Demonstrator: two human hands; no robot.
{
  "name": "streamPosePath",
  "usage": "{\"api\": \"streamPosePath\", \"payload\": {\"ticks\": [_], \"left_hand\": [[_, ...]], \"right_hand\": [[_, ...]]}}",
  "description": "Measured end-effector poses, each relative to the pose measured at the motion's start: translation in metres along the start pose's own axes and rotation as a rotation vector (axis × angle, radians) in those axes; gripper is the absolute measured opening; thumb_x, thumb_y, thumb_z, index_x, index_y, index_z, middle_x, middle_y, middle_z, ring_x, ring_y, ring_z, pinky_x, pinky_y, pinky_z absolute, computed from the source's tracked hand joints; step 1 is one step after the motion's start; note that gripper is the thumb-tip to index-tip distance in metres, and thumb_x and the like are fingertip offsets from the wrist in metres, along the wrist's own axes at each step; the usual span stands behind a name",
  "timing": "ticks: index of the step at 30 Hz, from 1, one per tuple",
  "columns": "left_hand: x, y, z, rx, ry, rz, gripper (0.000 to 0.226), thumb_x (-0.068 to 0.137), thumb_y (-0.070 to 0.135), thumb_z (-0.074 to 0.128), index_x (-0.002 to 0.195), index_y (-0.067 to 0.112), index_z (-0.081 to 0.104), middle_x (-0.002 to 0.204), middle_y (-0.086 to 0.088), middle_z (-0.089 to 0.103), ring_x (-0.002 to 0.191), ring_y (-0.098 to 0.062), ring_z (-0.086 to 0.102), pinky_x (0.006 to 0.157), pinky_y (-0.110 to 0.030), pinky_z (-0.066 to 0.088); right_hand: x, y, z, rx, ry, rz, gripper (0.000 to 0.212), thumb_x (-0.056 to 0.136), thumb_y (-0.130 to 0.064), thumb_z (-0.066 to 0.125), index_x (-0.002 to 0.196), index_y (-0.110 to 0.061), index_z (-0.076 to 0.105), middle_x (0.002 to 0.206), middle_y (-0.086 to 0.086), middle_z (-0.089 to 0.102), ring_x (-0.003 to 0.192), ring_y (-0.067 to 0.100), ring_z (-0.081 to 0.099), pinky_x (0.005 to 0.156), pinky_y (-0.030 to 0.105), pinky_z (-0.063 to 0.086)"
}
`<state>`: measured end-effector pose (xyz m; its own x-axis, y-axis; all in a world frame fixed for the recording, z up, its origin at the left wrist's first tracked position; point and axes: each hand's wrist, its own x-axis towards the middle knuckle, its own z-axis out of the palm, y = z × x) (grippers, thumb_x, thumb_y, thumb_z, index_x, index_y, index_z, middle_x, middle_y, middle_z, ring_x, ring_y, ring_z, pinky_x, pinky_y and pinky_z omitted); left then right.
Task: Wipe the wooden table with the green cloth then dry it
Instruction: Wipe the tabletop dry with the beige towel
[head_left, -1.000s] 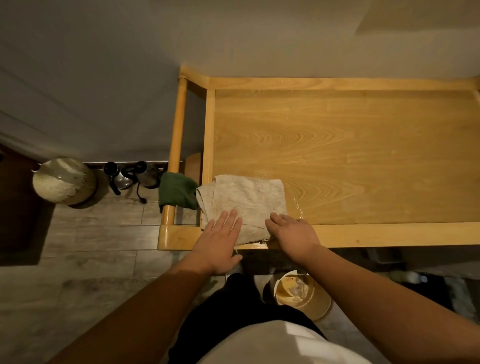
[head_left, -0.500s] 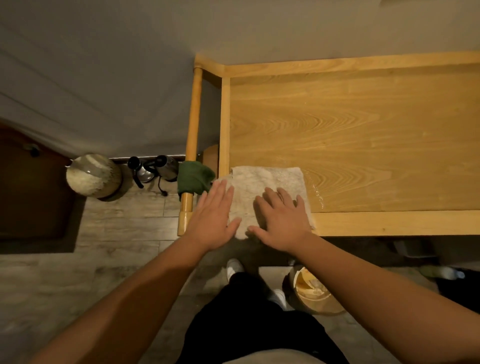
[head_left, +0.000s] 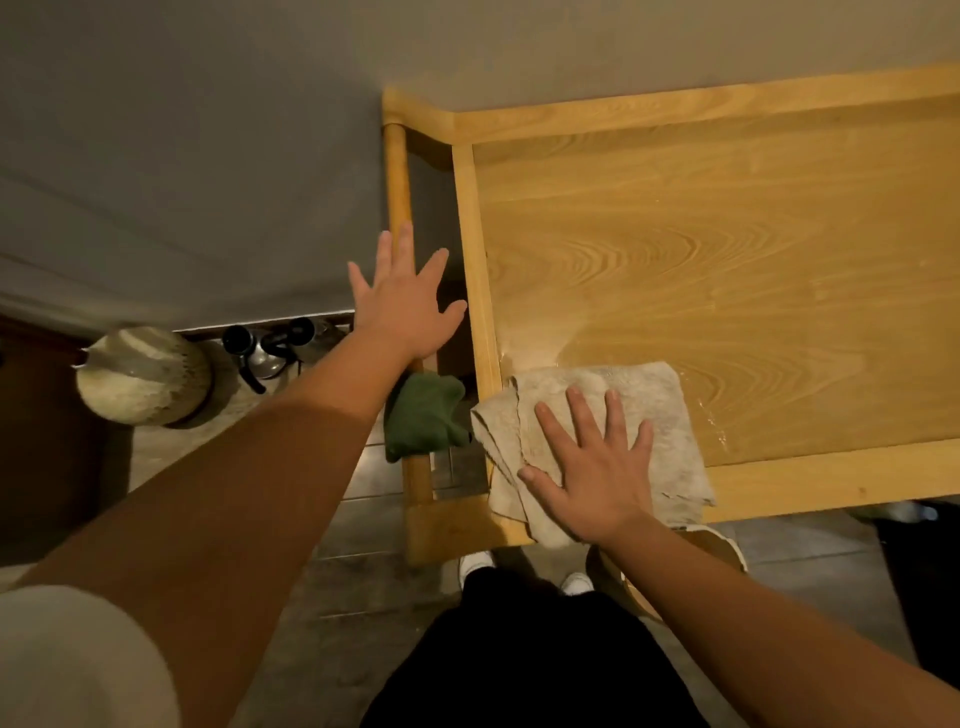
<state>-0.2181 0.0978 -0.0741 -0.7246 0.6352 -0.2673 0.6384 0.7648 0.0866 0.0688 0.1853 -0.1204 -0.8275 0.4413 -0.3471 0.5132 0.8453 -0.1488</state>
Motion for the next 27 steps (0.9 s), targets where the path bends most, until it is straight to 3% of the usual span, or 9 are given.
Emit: {"api": "streamPosePath", "payload": {"ticks": [4, 10, 13, 16, 23, 27], "left_hand": [[0.013, -0.001, 0.017, -0.019, 0.005, 0.031, 0.080, 0.092, 0.066, 0.043, 0.157, 0.021, 0.026, 0.168, -0.013, -0.008, 0.153, -0.039, -0.013, 0.120, -0.061, 0.012], [0.017, -0.004, 0.019, -0.062, 0.027, 0.041, 0.079, 0.091, 0.067, 0.040, 0.154, 0.020, 0.032, 0.169, -0.011, -0.003, 0.153, -0.040, -0.011, 0.121, -0.056, 0.010], [0.013, -0.001, 0.020, -0.049, 0.072, 0.071, 0.076, 0.090, 0.066, 0.043, 0.149, 0.017, 0.044, 0.167, -0.014, 0.015, 0.153, -0.043, 0.002, 0.119, -0.059, 0.021], [0.013, -0.002, 0.023, -0.055, 0.167, 0.102, 0.072, 0.087, 0.062, 0.048, 0.138, 0.012, 0.057, 0.160, -0.017, 0.034, 0.150, -0.047, 0.017, 0.111, -0.064, 0.036], [0.018, -0.003, 0.028, -0.036, 0.047, 0.050, 0.074, 0.083, 0.063, 0.049, 0.141, 0.017, 0.050, 0.164, -0.012, 0.026, 0.153, -0.043, 0.000, 0.114, -0.064, 0.029], [0.018, -0.002, 0.027, -0.050, 0.049, 0.046, 0.073, 0.084, 0.063, 0.050, 0.141, 0.017, 0.053, 0.164, -0.011, 0.027, 0.153, -0.042, 0.002, 0.112, -0.064, 0.033]], "right_hand": [[0.005, -0.004, 0.003, -0.056, -0.018, 0.054, 0.090, 0.077, -0.093, 0.017, 0.152, -0.049, -0.007, 0.165, 0.001, -0.011, 0.147, 0.036, -0.024, 0.107, 0.071, -0.010], [0.020, -0.005, -0.002, -0.075, -0.018, 0.019, 0.092, 0.079, -0.090, 0.025, 0.156, -0.043, 0.006, 0.166, 0.006, 0.004, 0.150, 0.042, -0.007, 0.104, 0.076, 0.005], [0.045, -0.006, -0.010, -0.062, -0.014, 0.017, 0.090, 0.080, -0.090, 0.022, 0.154, -0.046, 0.000, 0.166, 0.004, 0.002, 0.149, 0.041, -0.010, 0.105, 0.076, 0.003], [0.102, -0.008, -0.028, -0.041, 0.010, 0.048, 0.087, 0.079, -0.092, 0.014, 0.150, -0.050, -0.011, 0.164, -0.002, -0.012, 0.148, 0.037, -0.020, 0.106, 0.073, -0.007], [0.259, -0.017, -0.075, -0.039, 0.074, 0.022, 0.086, 0.076, -0.092, 0.008, 0.151, -0.051, -0.005, 0.166, -0.002, -0.008, 0.149, 0.038, -0.014, 0.107, 0.073, -0.007], [0.334, -0.021, -0.101, -0.038, 0.112, 0.040, 0.086, 0.076, -0.091, 0.007, 0.151, -0.051, -0.006, 0.167, -0.001, -0.007, 0.150, 0.038, -0.012, 0.108, 0.074, -0.005]]}}
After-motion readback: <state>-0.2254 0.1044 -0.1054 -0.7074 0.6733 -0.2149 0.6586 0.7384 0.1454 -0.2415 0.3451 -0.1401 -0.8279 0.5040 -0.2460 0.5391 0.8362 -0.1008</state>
